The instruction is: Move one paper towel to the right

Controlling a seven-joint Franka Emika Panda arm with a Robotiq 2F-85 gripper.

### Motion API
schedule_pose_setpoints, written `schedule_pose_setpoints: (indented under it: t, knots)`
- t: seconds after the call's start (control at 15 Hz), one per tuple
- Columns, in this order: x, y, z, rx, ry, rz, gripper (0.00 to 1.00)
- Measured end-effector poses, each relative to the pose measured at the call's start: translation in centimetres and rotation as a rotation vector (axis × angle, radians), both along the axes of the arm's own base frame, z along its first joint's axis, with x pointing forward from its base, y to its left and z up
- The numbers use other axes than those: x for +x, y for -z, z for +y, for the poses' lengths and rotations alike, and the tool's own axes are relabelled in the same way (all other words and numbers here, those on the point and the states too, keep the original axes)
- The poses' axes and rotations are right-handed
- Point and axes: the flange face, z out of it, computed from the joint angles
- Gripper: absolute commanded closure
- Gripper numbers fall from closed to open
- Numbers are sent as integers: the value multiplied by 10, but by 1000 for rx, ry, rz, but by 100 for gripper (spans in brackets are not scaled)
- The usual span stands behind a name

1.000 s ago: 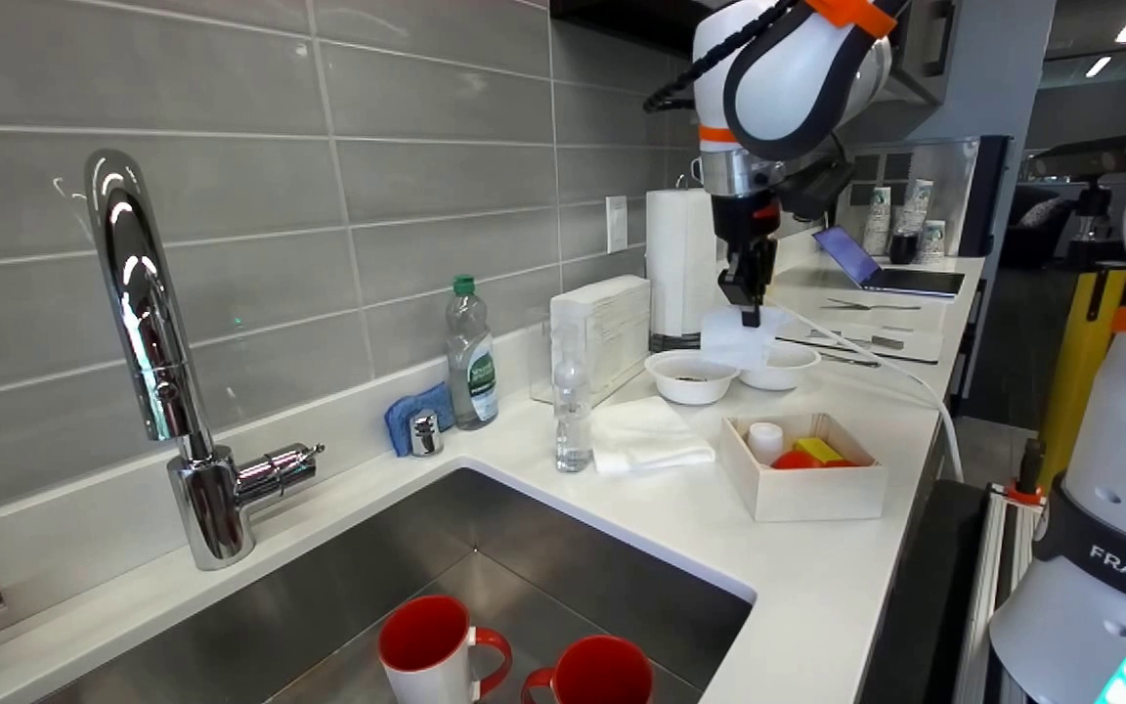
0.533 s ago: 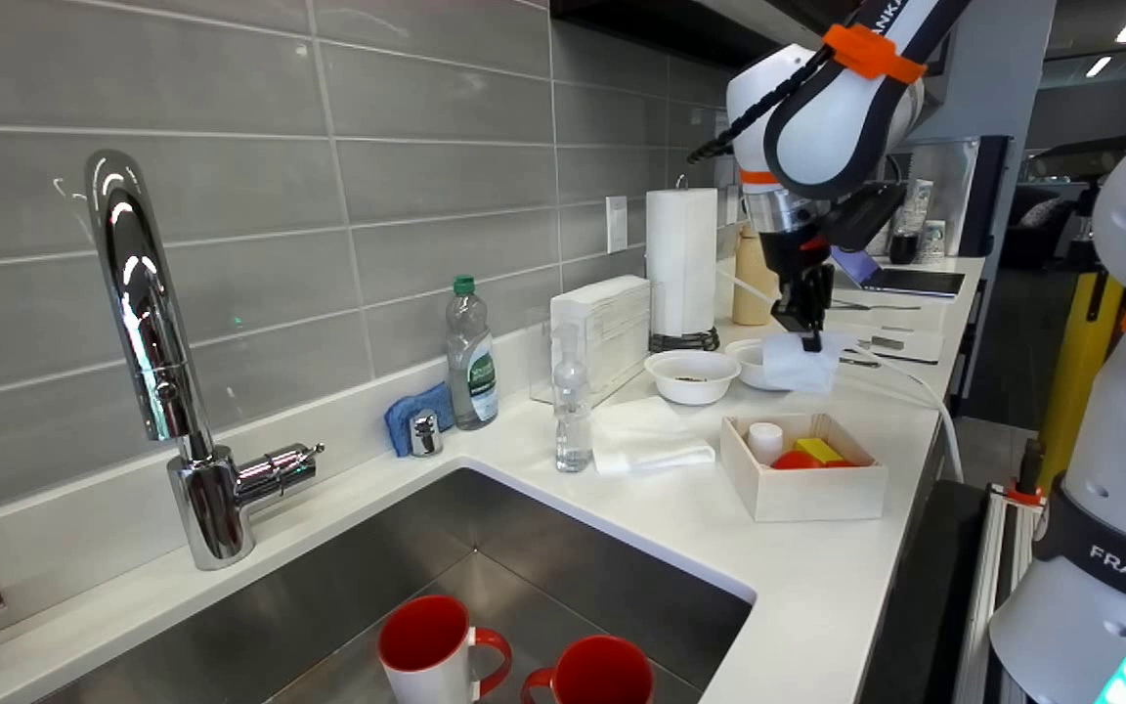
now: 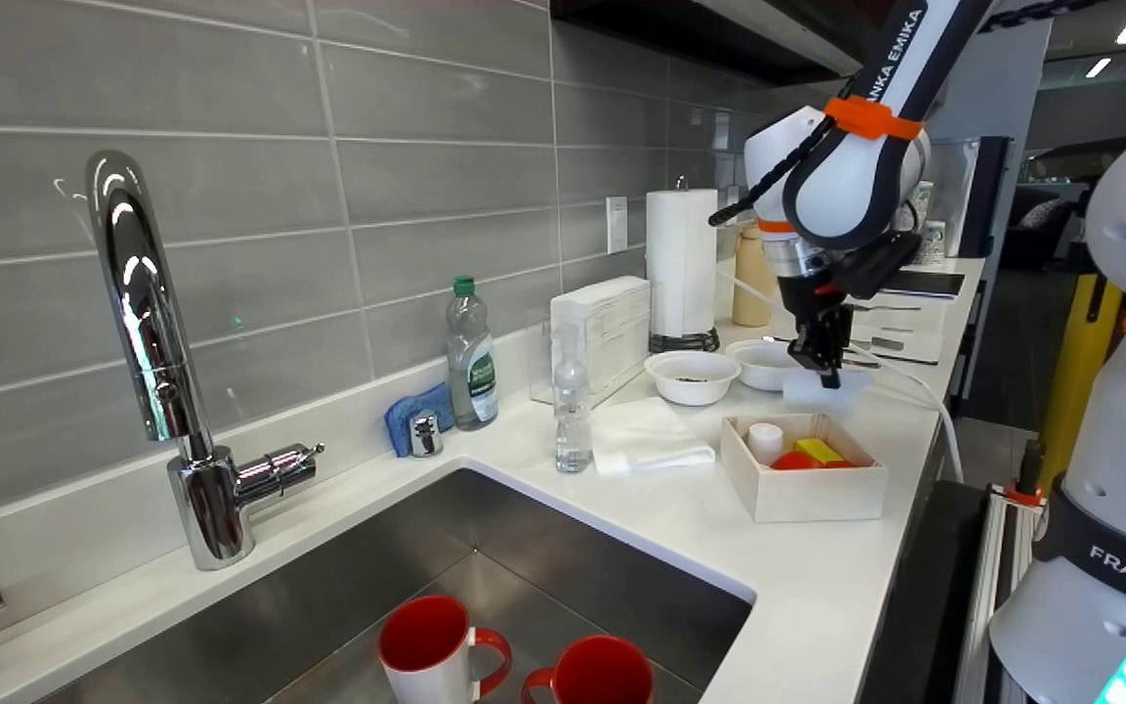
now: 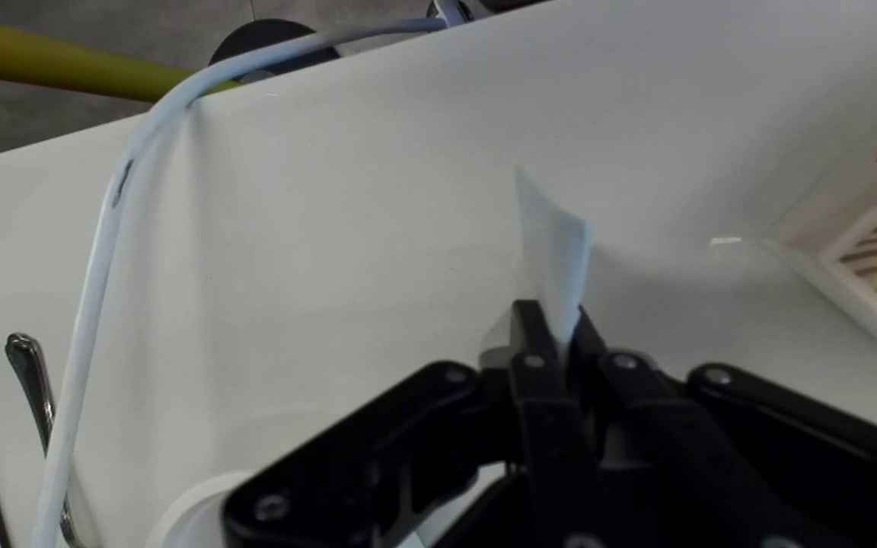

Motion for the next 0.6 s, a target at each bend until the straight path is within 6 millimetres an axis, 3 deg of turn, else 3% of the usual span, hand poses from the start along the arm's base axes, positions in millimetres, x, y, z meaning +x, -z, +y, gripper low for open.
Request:
schedule_pose_setpoints:
  t: [0.13, 0.6]
  knots:
    - [3, 5, -6, -5, 13, -10, 67]
    - [20, -4, -16, -29, 17, -51, 7]
